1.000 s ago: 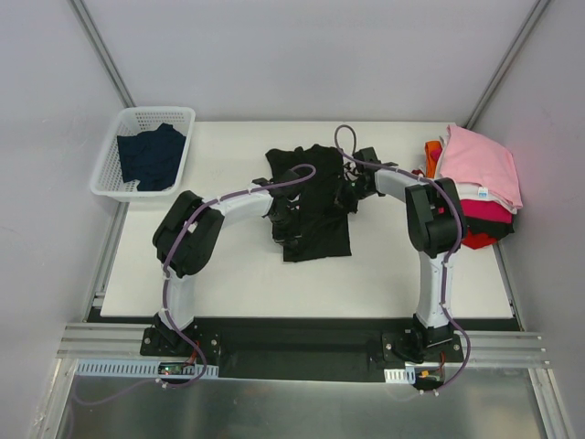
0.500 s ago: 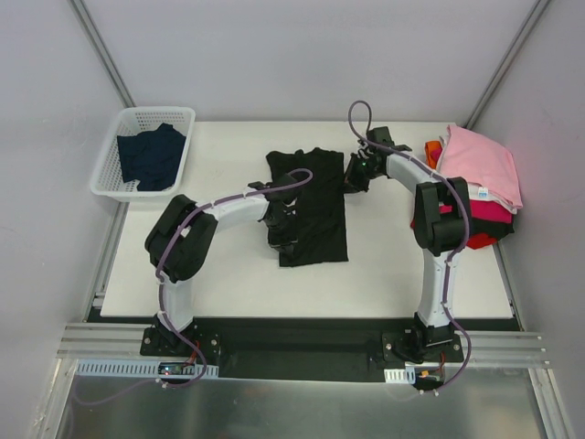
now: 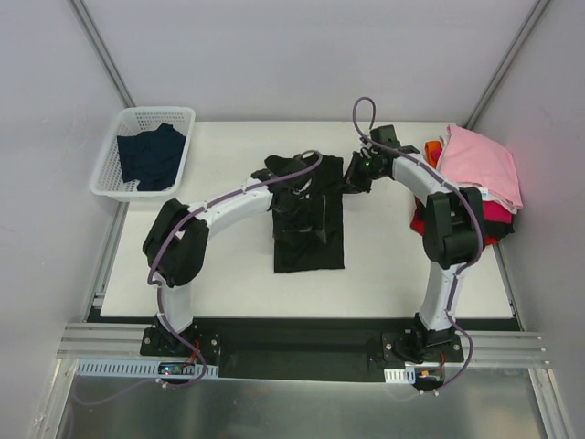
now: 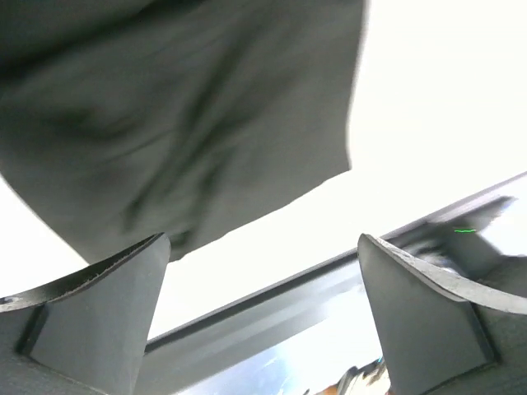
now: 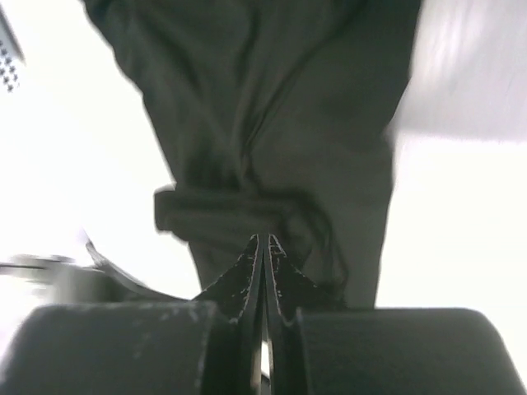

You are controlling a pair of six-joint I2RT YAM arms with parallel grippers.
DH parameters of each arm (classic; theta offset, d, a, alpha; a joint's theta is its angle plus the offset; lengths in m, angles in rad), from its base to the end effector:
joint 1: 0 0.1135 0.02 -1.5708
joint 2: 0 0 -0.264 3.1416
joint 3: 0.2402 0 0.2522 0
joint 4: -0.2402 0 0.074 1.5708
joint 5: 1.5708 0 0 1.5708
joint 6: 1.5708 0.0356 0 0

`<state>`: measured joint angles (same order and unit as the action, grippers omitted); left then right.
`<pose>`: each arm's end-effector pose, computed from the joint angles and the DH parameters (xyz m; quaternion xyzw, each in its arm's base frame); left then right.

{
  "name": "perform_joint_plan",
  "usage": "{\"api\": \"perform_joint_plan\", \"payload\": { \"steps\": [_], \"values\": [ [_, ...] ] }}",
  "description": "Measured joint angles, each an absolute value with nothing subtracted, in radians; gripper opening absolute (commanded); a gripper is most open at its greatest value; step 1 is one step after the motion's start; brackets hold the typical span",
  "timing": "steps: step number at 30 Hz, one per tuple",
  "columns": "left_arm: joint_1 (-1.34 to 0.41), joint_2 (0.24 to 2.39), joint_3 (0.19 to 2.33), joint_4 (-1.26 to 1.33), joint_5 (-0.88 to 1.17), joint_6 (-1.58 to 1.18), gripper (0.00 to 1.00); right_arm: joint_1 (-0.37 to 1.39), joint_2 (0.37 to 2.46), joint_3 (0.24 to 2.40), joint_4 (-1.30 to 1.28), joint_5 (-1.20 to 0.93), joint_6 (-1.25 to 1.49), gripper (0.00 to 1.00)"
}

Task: Fold and stack the t-shirts
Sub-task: Fold the folded rectangular tshirt in 1/3 of the way

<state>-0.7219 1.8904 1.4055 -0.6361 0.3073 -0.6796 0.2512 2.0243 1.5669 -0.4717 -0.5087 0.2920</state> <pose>0.2890 -0.2688 0.2058 0.0545 0.9624 -0.2561 0.0722 0.4266 0.1274 0.2123 -0.0606 0.9199 0.3119 0.2300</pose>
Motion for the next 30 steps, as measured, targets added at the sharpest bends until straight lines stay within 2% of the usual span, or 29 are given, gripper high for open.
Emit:
{"api": "perform_joint_plan", "payload": {
  "steps": [6,9,12,15,16,18,19,26,30],
  "values": [
    [-0.734,1.889,1.663,-0.619,0.318,-0.690,0.99,0.280,1.882,1.454,-0.481,-0.521,0.288,0.01],
    [-0.734,1.889,1.681,-0.618,0.312,-0.686,0.99,0.289,1.854,1.399,-0.487,-0.520,0.281,0.01],
    [-0.726,1.903,1.681,-0.646,0.300,-0.673,0.99,0.294,1.860,1.374,-0.501,-0.517,0.273,0.06],
    [-0.695,1.924,1.682,-0.658,0.286,-0.663,0.99,0.289,1.883,1.381,-0.507,-0.523,0.272,0.35],
    [-0.675,1.930,1.683,-0.663,0.282,-0.663,0.99,0.285,1.897,1.393,-0.511,-0.529,0.270,0.56],
    [-0.617,1.945,1.692,-0.674,0.276,-0.662,0.99,0.274,1.934,1.434,-0.521,-0.541,0.268,0.71],
    [-0.588,1.952,1.700,-0.678,0.271,-0.662,0.99,0.267,1.952,1.458,-0.522,-0.544,0.263,0.97],
    [-0.356,2.040,1.834,-0.677,0.222,-0.628,0.99,0.201,2.049,1.644,-0.554,-0.569,0.249,0.96],
    [-0.284,2.144,1.938,-0.676,0.220,-0.603,0.99,0.148,2.116,1.748,-0.553,-0.570,0.250,0.96]
  ]
}}
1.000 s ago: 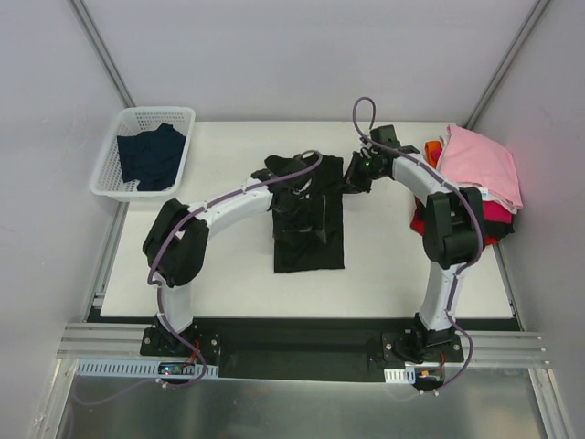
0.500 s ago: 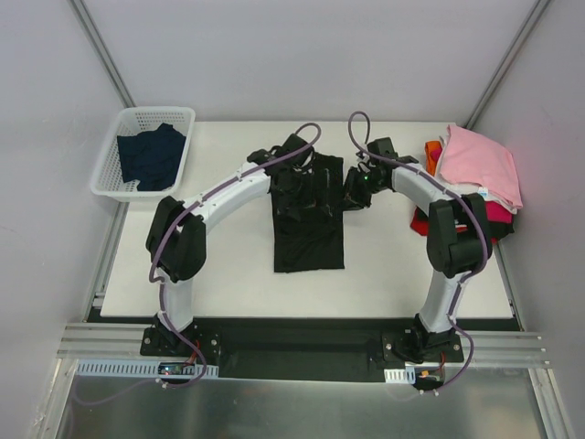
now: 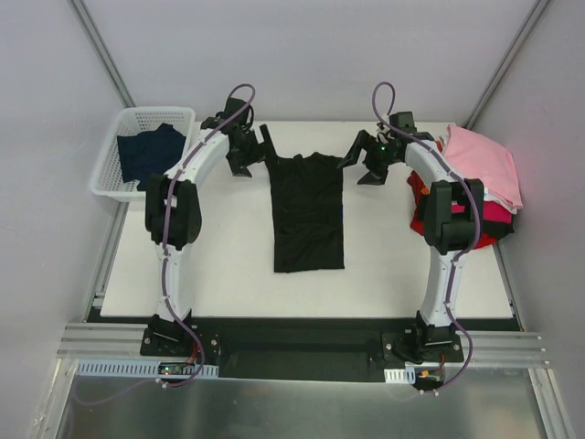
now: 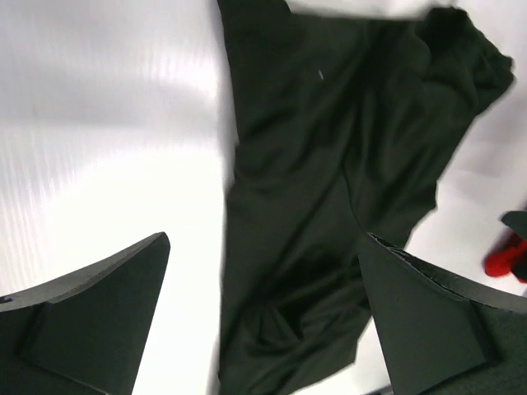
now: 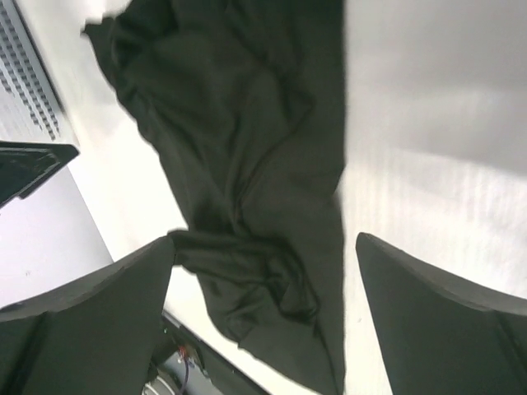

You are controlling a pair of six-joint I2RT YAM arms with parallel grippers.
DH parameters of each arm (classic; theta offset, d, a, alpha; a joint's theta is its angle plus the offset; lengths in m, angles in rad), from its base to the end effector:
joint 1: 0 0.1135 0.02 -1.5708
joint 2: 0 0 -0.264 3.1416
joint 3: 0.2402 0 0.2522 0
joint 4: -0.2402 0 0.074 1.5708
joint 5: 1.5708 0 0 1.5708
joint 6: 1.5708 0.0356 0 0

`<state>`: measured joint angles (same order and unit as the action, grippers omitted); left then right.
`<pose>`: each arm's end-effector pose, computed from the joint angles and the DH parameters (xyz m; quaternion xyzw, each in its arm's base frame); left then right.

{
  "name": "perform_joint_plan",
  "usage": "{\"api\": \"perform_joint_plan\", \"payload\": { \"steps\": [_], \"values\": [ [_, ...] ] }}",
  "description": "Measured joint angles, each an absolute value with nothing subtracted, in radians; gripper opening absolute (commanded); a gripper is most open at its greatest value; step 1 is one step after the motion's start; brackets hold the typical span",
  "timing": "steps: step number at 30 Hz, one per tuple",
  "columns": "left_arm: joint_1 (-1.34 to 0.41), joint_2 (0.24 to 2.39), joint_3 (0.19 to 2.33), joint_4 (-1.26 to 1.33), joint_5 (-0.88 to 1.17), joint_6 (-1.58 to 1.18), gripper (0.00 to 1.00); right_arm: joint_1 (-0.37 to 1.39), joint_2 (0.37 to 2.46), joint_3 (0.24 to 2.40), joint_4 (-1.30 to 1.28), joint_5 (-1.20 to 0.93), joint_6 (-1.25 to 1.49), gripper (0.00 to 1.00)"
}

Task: Fold and stack the t-shirts
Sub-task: Fold the folded rectangular tshirt in 1/3 of the way

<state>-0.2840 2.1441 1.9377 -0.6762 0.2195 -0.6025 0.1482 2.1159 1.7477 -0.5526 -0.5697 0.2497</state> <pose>0.4627 -0.1431 0.2598 -0.1119 0.9297 -0.2370 0.2587 0.4620 0.0884 0.2243 -0.0435 0.9128 0.3216 0.2478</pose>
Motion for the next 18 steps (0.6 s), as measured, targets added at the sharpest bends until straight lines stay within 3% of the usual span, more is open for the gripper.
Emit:
{"api": "perform_joint_plan", "payload": {
  "steps": [7,18],
  "values": [
    [-0.270,2.383,2.092,-0.657,0.261,-0.557,0.99,0.093,2.258,1.843,-0.498,-0.579,0.276,0.97],
    [-0.249,2.420,2.099,-0.583,0.307,-0.545,0.99,0.078,2.376,1.890,-0.327,-0.626,0.391,0.98]
  ]
}}
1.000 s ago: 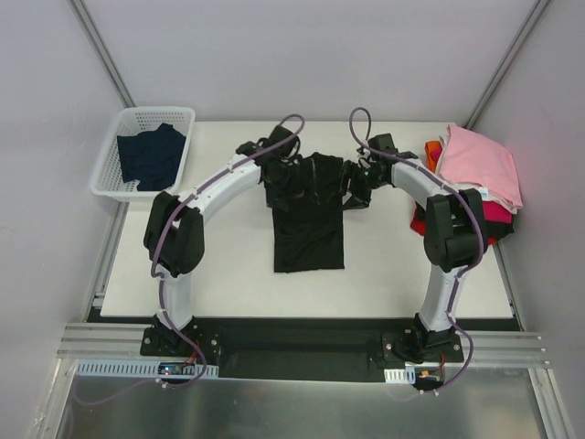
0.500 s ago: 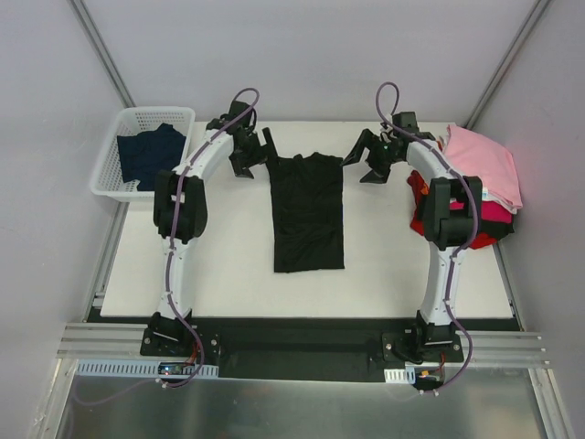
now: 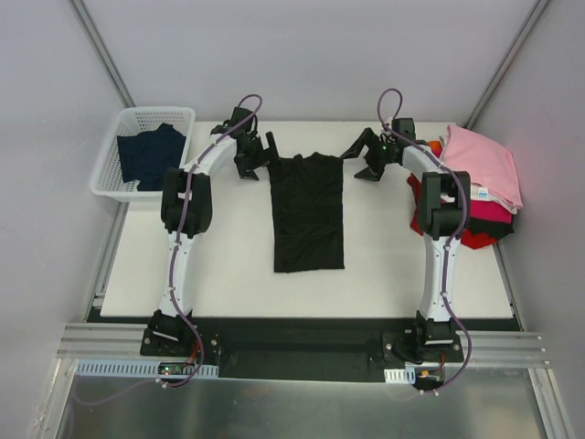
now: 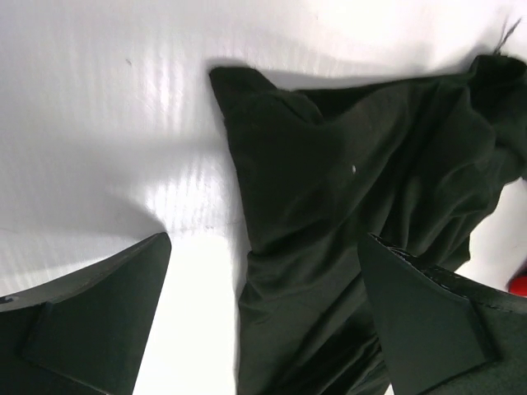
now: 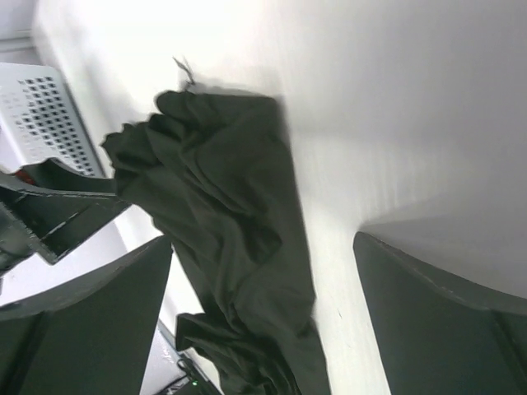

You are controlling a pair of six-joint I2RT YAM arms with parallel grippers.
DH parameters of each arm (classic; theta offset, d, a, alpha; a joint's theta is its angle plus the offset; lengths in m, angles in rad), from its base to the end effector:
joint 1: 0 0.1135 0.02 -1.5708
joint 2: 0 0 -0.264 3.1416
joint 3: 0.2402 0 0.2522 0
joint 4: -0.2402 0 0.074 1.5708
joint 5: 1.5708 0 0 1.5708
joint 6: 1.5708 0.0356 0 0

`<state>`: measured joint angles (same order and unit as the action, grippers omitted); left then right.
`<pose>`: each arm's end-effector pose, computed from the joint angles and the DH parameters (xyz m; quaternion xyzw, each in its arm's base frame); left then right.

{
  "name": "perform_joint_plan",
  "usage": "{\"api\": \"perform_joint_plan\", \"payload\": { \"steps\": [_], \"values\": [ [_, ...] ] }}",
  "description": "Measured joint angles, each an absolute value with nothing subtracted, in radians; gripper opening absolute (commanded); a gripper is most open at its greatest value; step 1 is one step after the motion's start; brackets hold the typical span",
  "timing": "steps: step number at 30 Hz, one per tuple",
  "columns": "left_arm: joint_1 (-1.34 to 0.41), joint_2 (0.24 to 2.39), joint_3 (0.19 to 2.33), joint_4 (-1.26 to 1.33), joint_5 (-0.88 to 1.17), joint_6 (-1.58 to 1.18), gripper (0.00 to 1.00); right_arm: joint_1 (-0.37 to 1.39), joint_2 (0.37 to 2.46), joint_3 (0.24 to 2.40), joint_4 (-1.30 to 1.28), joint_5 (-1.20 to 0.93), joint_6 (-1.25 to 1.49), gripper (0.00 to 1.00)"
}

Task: Fold and stack the t-shirts
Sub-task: Fold the folded rectangular tshirt in 1/3 of the way, then grab one side of the 2/3 rectangular tshirt with both arms

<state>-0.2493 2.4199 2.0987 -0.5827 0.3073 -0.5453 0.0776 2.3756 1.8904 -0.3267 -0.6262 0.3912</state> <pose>0.5171 -0.1428 0.1827 -0.0881 0.9310 -0.2585 0.2423 0.5225 0.0616 0.1607 0.0253 0.8907 0.3601 0.2763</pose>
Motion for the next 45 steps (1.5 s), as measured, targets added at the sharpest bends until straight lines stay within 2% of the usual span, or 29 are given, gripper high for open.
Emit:
{"api": "perform_joint_plan", "payload": {
  "steps": [11,22,25,29,30,31,32,35,36,37,38,39,42,45],
  "values": [
    [-0.205,2.455,2.099,-0.434,0.416,-0.640,0.96,0.075,2.434,1.899,-0.128,-0.692,0.527,0.99],
    [-0.202,2.465,2.004,-0.187,0.553,-0.800,0.96,0.087,2.466,1.902,-0.008,-0.712,0.620,0.99],
    [-0.201,2.462,1.970,-0.147,0.573,-0.806,0.93,0.104,2.469,1.902,0.004,-0.712,0.627,0.97],
    [-0.202,2.442,1.918,-0.111,0.576,-0.812,0.72,0.134,2.469,1.887,0.030,-0.717,0.640,0.96],
    [-0.202,2.439,1.907,-0.109,0.577,-0.813,0.61,0.141,2.469,1.881,0.041,-0.721,0.645,0.95],
    [-0.202,2.436,1.897,-0.108,0.577,-0.816,0.57,0.147,2.469,1.876,0.049,-0.723,0.648,0.94],
    [-0.202,2.436,1.891,-0.107,0.576,-0.817,0.54,0.151,2.469,1.870,0.060,-0.725,0.652,0.91],
    [-0.201,2.436,1.878,-0.112,0.575,-0.819,0.38,0.158,2.469,1.860,0.080,-0.725,0.659,0.75],
    [-0.202,2.436,1.877,-0.113,0.575,-0.822,0.34,0.159,2.469,1.856,0.083,-0.727,0.661,0.58],
    [-0.202,2.436,1.876,-0.116,0.575,-0.819,0.26,0.159,2.469,1.853,0.081,-0.725,0.661,0.49],
    [-0.202,2.436,1.876,-0.119,0.574,-0.818,0.24,0.158,2.470,1.850,0.077,-0.720,0.656,0.40],
    [-0.202,2.437,1.876,-0.122,0.572,-0.818,0.22,0.158,2.473,1.848,0.069,-0.715,0.657,0.25],
    [-0.202,2.440,1.876,-0.136,0.569,-0.817,0.13,0.156,2.492,1.840,0.047,-0.707,0.655,0.01],
    [-0.202,2.444,1.876,-0.140,0.569,-0.818,0.08,0.152,2.503,1.840,0.042,-0.719,0.665,0.01]
  ]
}}
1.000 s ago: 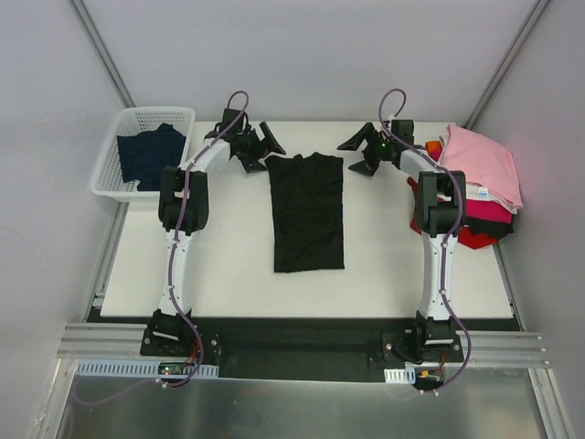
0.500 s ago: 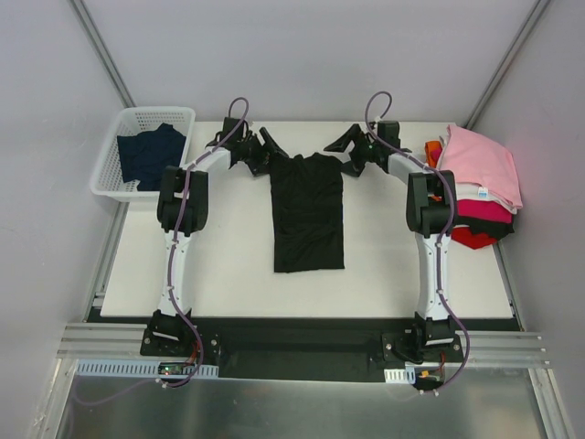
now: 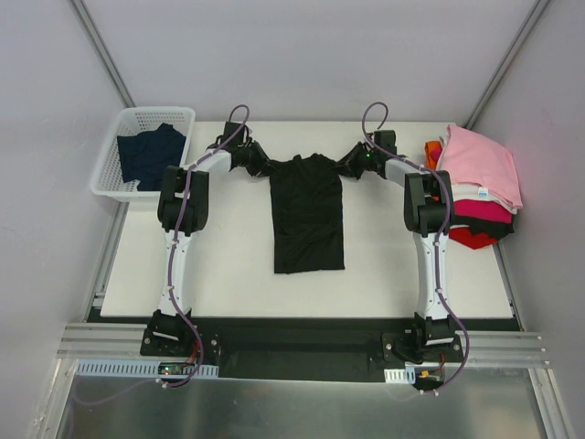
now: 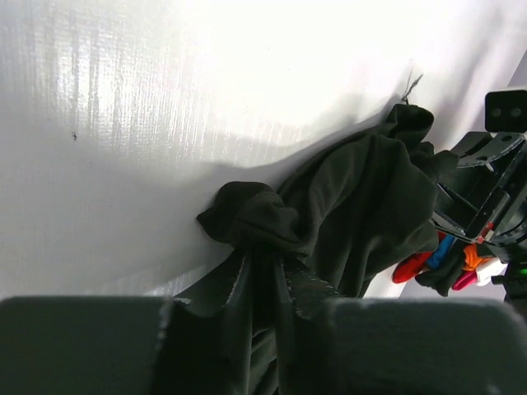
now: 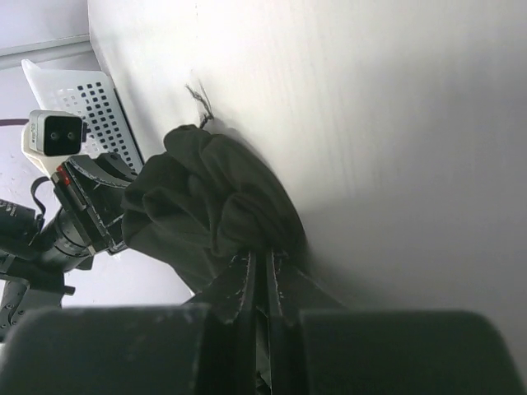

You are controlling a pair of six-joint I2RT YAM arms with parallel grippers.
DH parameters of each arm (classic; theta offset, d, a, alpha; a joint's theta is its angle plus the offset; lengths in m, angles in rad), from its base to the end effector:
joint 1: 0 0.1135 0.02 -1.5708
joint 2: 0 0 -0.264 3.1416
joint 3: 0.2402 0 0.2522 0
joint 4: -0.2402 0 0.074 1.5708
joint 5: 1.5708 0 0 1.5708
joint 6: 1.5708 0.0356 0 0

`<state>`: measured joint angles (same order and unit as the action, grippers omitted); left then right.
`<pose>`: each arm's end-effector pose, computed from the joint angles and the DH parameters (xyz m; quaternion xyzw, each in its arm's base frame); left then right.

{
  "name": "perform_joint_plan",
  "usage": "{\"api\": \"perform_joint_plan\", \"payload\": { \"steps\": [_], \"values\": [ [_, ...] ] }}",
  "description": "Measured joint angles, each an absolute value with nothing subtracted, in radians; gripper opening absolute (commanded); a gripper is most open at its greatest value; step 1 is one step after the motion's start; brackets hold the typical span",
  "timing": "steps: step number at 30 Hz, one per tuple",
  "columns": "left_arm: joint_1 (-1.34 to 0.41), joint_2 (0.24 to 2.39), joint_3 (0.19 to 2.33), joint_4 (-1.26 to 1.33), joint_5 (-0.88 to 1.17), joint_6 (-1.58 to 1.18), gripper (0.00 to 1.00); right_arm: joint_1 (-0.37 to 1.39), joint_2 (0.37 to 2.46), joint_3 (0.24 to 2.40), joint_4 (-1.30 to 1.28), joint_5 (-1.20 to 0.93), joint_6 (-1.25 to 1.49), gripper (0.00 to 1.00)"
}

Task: Fold and stack the t-shirts
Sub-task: Grab one side of the 2/3 rectangular tshirt with both arms

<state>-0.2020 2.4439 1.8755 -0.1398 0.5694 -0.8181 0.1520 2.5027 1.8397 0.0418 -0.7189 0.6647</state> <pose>0.5252 -0.1272 0.1342 -0.1525 0.8664 -0.4186 0.2256 0.5341 0.1055 0.1088 0.0555 0.8461 0.4571 0.2685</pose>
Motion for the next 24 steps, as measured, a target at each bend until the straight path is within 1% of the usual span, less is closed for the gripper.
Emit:
{"api": "perform_joint_plan", "payload": {
  "steps": [13,24],
  "values": [
    [-0.203,2.436,1.876,-0.160,0.570,-0.817,0.09,0.151,2.498,1.832,0.042,-0.723,0.666,0.01],
    [-0.232,2.379,1.896,-0.271,0.568,-0.793,0.08,0.151,2.380,1.772,-0.047,-0.722,0.661,0.01]
  ]
}}
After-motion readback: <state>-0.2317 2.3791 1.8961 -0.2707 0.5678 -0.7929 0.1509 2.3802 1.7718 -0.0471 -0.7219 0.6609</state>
